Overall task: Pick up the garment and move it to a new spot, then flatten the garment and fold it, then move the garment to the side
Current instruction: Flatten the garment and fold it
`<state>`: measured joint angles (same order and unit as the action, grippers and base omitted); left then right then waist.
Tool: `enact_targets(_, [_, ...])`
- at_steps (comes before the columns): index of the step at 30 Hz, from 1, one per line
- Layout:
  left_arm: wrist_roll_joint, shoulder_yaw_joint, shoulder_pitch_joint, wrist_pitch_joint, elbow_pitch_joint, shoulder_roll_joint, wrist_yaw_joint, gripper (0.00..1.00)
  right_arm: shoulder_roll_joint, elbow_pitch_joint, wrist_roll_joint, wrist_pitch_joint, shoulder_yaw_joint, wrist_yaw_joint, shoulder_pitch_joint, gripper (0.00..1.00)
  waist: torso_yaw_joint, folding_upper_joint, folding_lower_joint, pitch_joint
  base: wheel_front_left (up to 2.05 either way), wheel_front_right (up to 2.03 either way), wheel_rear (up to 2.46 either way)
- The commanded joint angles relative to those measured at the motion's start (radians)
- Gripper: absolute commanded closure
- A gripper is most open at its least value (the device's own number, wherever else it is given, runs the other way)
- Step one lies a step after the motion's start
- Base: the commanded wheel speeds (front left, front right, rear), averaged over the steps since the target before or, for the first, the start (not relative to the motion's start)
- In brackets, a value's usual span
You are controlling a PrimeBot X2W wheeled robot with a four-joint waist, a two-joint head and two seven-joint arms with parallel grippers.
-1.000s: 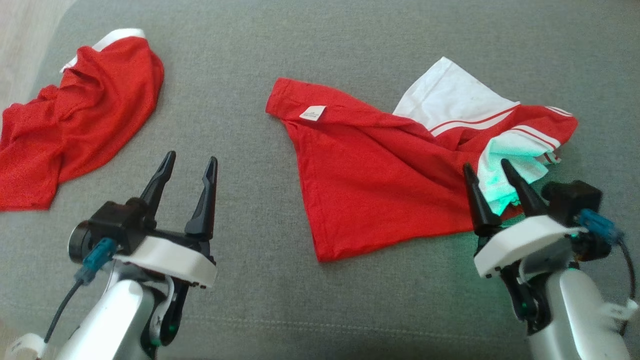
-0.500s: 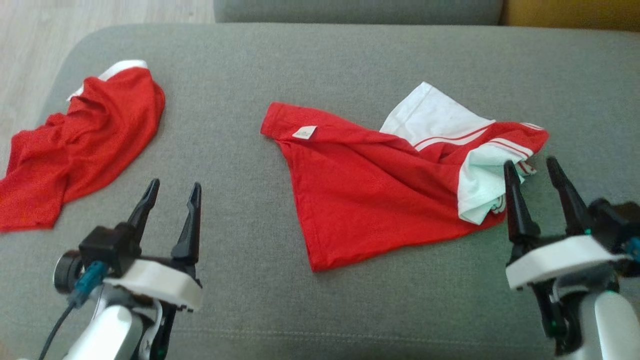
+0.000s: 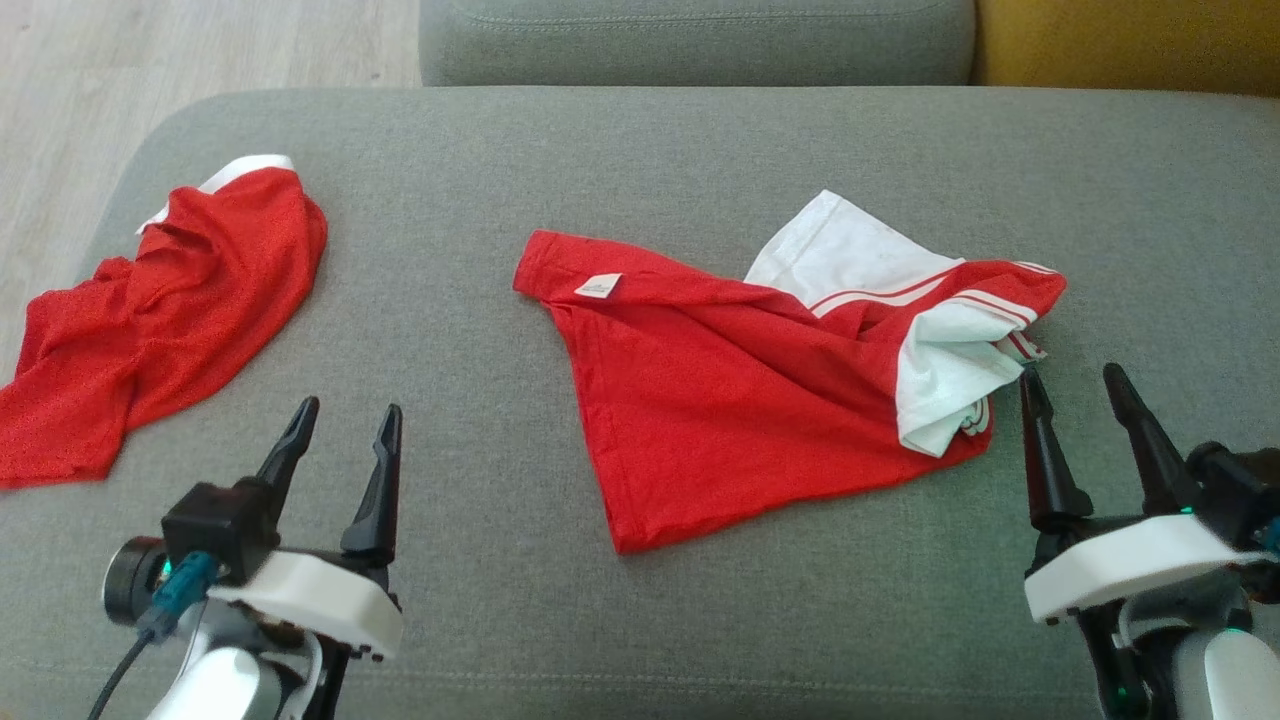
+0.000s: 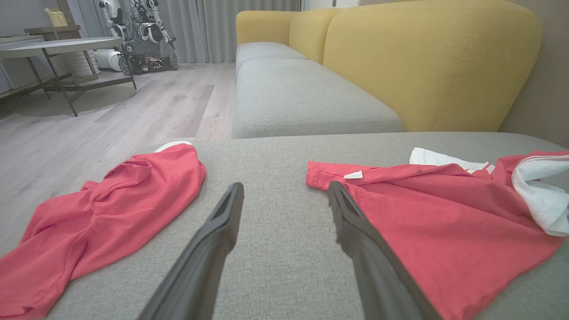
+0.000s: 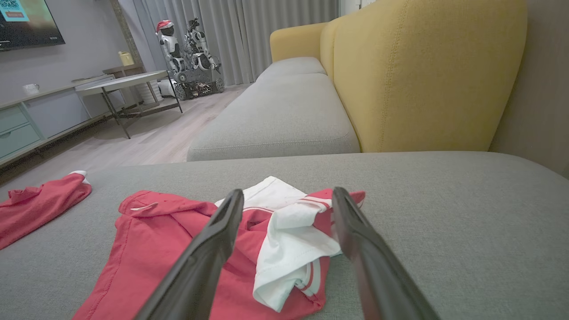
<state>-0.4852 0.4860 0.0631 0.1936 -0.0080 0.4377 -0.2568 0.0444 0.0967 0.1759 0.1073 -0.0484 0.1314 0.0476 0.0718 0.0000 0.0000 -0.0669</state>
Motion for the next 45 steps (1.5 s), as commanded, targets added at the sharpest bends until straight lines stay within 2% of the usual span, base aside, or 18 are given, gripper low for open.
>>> enact_targets(1, [0.003, -0.039, 0.034, -0.002, -0.037, 0.031, -0.009, 0.00, 0.006, 0.044, 0.001, 0.002, 0.021, -0.001, -0.026, 0.00, 0.001, 0.0000, 0.0000, -0.001, 0.00, 0.00, 0.00])
enact_targets(9, [-0.007, -0.032, 0.040, -0.011, -0.040, 0.024, -0.008, 0.00, 0.006, 0.045, 0.006, 0.007, 0.021, -0.001, -0.028, 0.00, 0.005, 0.0000, 0.0000, -0.005, 0.00, 0.00, 0.00])
enact_targets(13, [-0.003, -0.013, 0.068, -0.011, -0.043, 0.013, 0.010, 0.00, 0.006, 0.044, 0.006, 0.010, 0.018, -0.001, -0.031, 0.00, 0.007, 0.0000, 0.0000, -0.010, 0.00, 0.00, 0.00])
enact_targets(19, [-0.007, 0.050, 0.151, -0.034, -0.009, -0.045, 0.063, 0.00, 0.006, 0.041, 0.004, 0.017, 0.022, -0.001, -0.044, 0.00, 0.000, 0.0000, 0.0000, -0.037, 0.00, 0.00, 0.00])
enact_targets(28, [-0.033, 0.206, 0.216, -0.088, 0.194, -0.178, 0.185, 0.00, 0.006, 0.034, 0.008, 0.023, 0.026, -0.001, -0.058, 0.00, -0.033, 0.0000, 0.0000, -0.084, 0.00, 0.00, 0.00])
enact_targets(32, [-0.047, 0.251, 0.221, -0.107, 0.312, -0.220, 0.226, 0.00, 0.006, 0.032, 0.005, 0.026, 0.025, -0.001, -0.060, 0.00, -0.045, 0.0000, 0.0000, -0.097, 0.00, 0.00, 0.00])
enact_targets(40, [-0.068, 0.251, 0.252, -0.080, 0.495, -0.268, 0.241, 0.00, 0.006, 0.039, 0.003, 0.033, 0.005, -0.001, -0.061, 0.00, -0.060, 0.0000, 0.0000, -0.110, 0.00, 0.00, 0.00])
enact_targets(41, [-0.070, 0.253, 0.257, -0.076, 0.507, -0.271, 0.248, 0.03, 0.006, 0.038, 0.005, 0.035, 0.000, -0.001, -0.061, 0.00, -0.060, 0.0000, 0.0000, -0.112, 0.00, 0.00, 0.00])
enact_targets(42, [-0.072, 0.255, 0.262, -0.072, 0.519, -0.275, 0.256, 0.65, 0.006, 0.036, 0.005, 0.036, -0.009, -0.001, -0.063, 0.00, -0.060, 0.0000, 0.0000, -0.112, 0.00, 0.00, 0.00])
enact_targets(43, [-0.073, 0.257, 0.267, -0.067, 0.529, -0.278, 0.263, 1.00, 0.006, 0.033, 0.003, 0.037, -0.021, -0.001, -0.064, 0.00, -0.059, 0.0000, 0.0000, -0.112, 0.00, 0.00, 0.00])
enact_targets(45, [-0.073, 0.263, 0.280, -0.056, 0.555, -0.288, 0.274, 1.00, 0.006, 0.014, -0.001, 0.044, -0.053, -0.001, -0.075, 0.00, -0.055, 0.0000, 0.0000, -0.114, 0.00, 0.00, 0.00])
